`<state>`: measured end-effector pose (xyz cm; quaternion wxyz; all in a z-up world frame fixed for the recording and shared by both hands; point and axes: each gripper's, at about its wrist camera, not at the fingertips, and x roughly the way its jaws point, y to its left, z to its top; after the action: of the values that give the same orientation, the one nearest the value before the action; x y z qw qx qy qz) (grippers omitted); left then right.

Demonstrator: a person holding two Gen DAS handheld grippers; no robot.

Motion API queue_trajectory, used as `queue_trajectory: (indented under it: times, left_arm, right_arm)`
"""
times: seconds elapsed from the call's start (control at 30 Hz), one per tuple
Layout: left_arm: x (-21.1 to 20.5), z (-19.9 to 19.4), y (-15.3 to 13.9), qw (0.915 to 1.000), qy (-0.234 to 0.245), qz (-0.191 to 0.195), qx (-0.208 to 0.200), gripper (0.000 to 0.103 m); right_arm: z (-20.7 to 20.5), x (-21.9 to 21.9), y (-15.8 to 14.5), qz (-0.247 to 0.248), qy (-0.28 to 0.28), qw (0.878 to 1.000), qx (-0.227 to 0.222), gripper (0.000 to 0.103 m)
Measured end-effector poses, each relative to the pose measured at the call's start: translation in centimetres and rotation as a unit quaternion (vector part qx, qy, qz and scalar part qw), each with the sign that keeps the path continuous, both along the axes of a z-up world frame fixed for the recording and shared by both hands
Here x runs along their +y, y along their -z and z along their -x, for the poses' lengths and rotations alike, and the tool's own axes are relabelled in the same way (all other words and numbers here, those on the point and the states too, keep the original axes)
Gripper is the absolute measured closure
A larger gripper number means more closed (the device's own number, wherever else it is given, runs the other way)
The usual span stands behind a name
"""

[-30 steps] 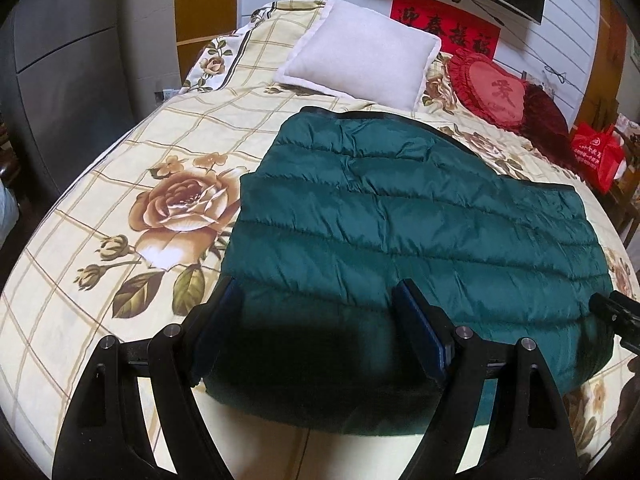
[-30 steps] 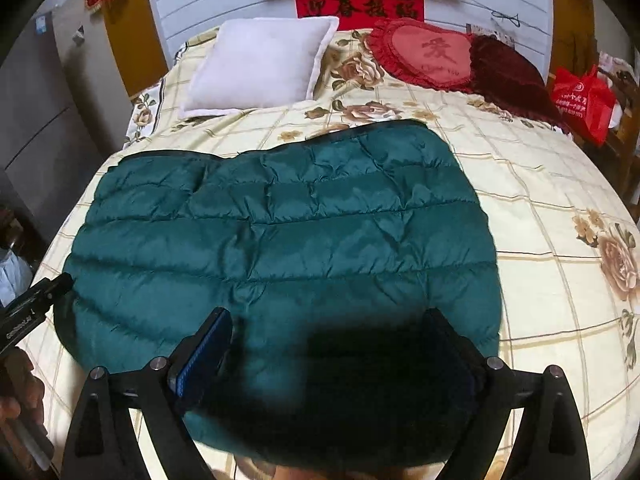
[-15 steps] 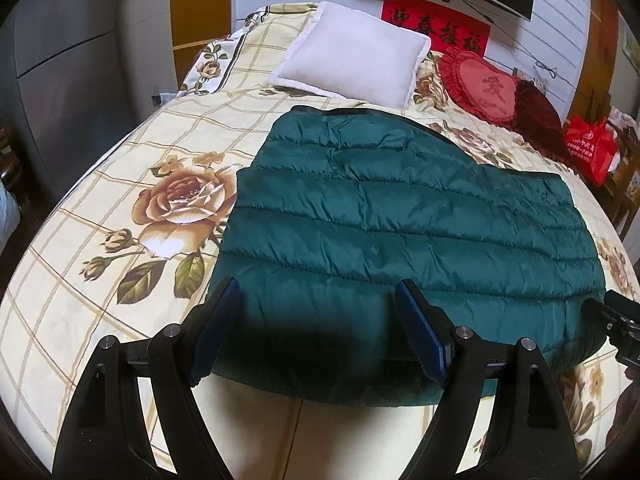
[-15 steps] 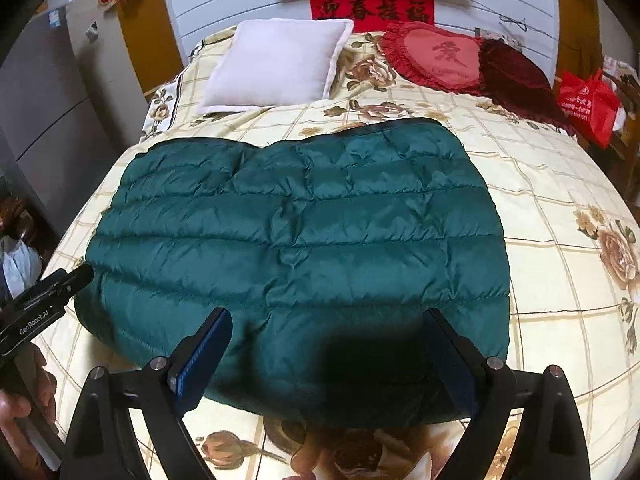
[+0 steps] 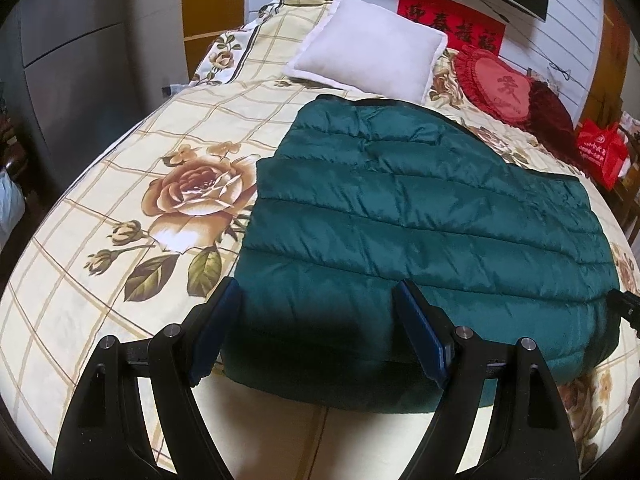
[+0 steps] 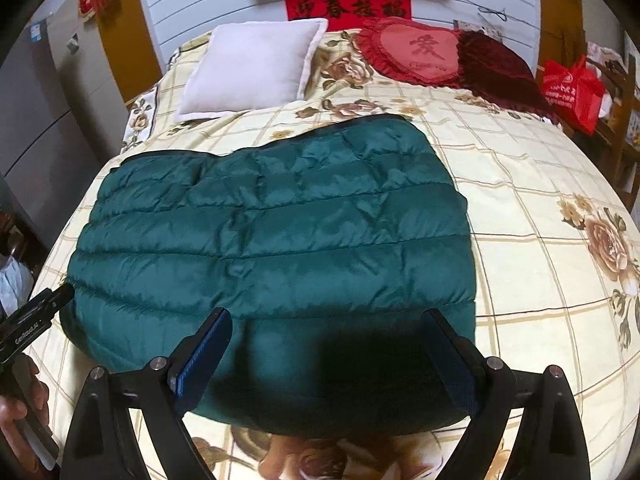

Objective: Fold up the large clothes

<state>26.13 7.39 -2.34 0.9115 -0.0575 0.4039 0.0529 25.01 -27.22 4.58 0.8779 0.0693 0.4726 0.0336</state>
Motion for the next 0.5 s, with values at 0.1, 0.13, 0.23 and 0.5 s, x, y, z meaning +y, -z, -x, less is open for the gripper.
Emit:
queue_trajectory:
  times: [0.1,0.13,0.23,0.5]
  left_arm:
    - [0.3,-0.3,0.2,1.0,-0.003,0.003,0.003,0.023]
    - [0.3,-0.4,0.3,1.0,-0.003,0.004,0.004,0.023]
    - [0.5,-0.7,0.4,1.0,-0.003,0.008,0.005,0.023]
    - [1.5,-1.4,0.7,0.9993,0.001,0.037,0.008,0.023]
  right_arm:
    - [-0.4,-0.6,0.4,-0.001,0.007,1.0,0.004,0.01]
    - [-0.4,-0.8,0.5,-0.001,0.008,1.0,0.005,0.01]
    - [-0.7,-1.4,0.8,-0.005,0.012,1.0,0.008,0.01]
    - [-1.3,-3.5,1.0,-0.003,0.027,1.0,0.011,0.008]
